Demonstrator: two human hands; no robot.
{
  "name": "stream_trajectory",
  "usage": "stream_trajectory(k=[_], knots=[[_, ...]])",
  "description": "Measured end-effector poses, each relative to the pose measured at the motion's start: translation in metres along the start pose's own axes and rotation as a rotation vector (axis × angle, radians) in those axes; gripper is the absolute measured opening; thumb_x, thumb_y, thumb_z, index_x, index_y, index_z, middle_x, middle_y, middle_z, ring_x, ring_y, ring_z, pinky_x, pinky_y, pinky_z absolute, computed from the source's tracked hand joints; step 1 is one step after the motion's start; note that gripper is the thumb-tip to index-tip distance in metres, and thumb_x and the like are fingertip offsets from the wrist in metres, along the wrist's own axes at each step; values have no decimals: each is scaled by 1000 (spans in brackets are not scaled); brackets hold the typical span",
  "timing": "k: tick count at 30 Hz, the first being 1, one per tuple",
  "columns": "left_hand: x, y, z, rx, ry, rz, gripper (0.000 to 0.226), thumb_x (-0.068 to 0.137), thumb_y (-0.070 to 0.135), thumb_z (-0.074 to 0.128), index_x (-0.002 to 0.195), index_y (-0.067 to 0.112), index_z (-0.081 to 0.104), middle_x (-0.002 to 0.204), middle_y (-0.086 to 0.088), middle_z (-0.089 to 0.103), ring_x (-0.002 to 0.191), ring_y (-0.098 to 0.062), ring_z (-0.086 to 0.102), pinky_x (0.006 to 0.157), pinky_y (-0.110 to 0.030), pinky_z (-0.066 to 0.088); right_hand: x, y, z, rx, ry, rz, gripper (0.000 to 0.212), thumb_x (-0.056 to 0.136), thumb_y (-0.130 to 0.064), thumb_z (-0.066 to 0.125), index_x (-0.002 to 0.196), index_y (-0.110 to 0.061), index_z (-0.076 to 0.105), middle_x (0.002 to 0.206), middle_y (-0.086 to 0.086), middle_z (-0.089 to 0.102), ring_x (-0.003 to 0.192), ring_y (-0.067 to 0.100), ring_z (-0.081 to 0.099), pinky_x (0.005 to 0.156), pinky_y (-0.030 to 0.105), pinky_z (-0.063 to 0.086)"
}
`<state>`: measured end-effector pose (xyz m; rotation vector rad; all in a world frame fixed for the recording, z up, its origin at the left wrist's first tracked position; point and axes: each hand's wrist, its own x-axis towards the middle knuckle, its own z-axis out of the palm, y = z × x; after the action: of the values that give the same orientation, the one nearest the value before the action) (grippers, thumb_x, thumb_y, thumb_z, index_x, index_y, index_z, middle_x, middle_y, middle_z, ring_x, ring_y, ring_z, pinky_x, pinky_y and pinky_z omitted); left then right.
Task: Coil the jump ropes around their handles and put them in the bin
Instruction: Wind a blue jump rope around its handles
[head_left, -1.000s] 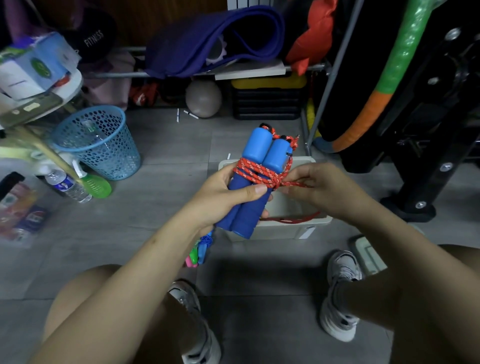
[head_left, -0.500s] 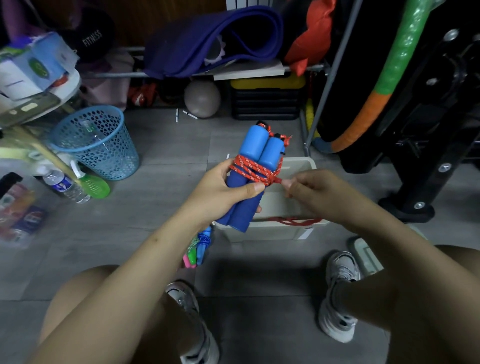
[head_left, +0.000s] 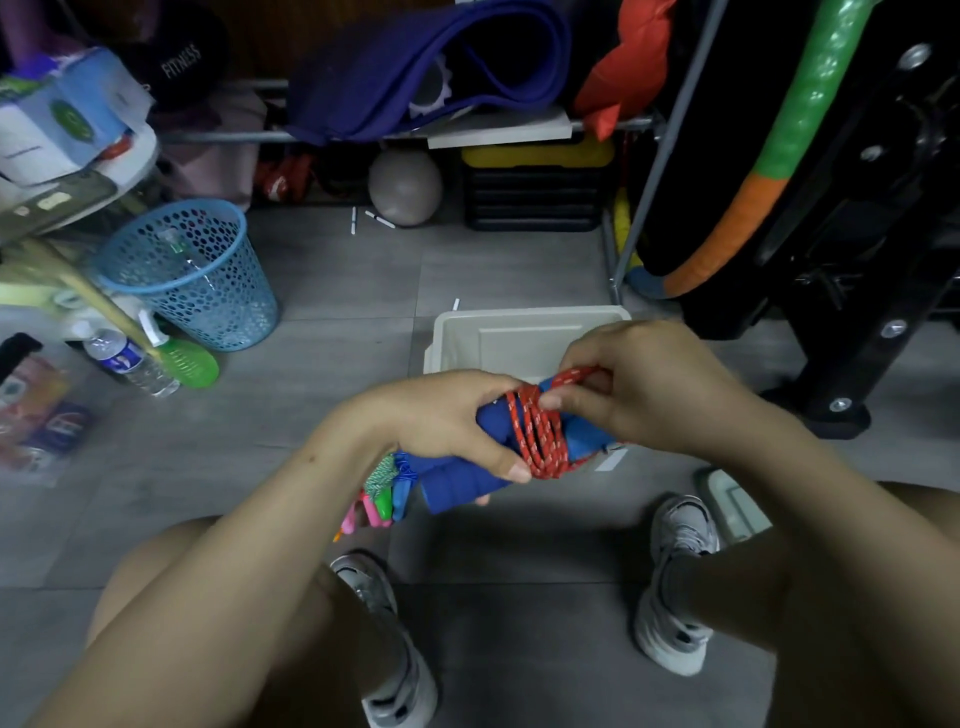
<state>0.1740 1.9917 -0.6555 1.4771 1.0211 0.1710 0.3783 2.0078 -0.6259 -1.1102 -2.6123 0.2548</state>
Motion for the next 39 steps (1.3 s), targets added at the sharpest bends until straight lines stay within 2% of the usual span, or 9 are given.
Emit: stream_trajectory(k=[3,7,10,17,23,26,29,34,39], knots=[[-1,0,7,27,-134,-75,31,76,3,77,97,17,59,92,-10,70,86,-44,67,74,-54,57,2,-2,-1,93,-145,100,30,69,-51,74,76,-30,53,65,-12,54,65,8,49,59,20,36],[-3,0,10,51,-194,-65,33,76,3,77,102,11,58,92,-13,70,86,-47,67,74,-61,55,2,8,3,618,-285,166,28,66,-27,83,78,-22,58,70,9,64,58,8,51,59,23,42],[-7,1,9,72,-185,-20,41,74,6,80,109,12,59,100,-12,71,90,-43,67,79,-60,54,2,10,6,872,-397,213,22,71,-14,81,77,-11,60,59,-12,60,55,-3,53,56,9,39],[-15,0,5,-68,-186,34,37,75,-12,71,96,17,63,85,0,71,74,-19,70,69,-43,60,2,11,25,1219,-406,354,11,63,-23,78,68,-20,69,90,13,62,77,18,58,70,26,48],[-23,-1,-6,-251,-133,114,49,74,-19,65,111,12,58,91,-1,71,76,-19,70,61,-34,58,-9,18,10,1418,-452,306,78,46,-80,67,98,-23,73,99,-2,73,90,14,69,66,20,53],[-21,-8,-9,-338,-67,217,79,71,-2,78,136,28,45,130,1,59,110,-21,61,80,-39,56,-15,15,16,1517,-377,366,96,36,-77,75,108,-15,60,103,6,72,97,24,68,82,37,55],[-16,-13,-9,-376,-2,299,96,66,22,84,143,41,31,149,15,37,127,-13,49,97,-36,47,-16,13,24,1682,-320,352,92,40,-62,86,111,-8,60,104,5,72,98,18,68,87,32,54],[-15,-12,-9,-564,-32,350,92,65,17,84,141,39,38,127,3,61,98,-24,66,72,-41,58,-9,21,23,1925,-330,357,96,50,-64,82,126,-10,60,133,18,49,120,32,18,95,48,11],[-14,-9,-7,-602,41,338,75,61,17,86,128,16,53,96,-14,69,79,-28,70,57,-37,57,-10,23,32,1933,-242,302,82,53,-45,89,117,-4,60,117,14,54,96,24,43,64,26,38]])
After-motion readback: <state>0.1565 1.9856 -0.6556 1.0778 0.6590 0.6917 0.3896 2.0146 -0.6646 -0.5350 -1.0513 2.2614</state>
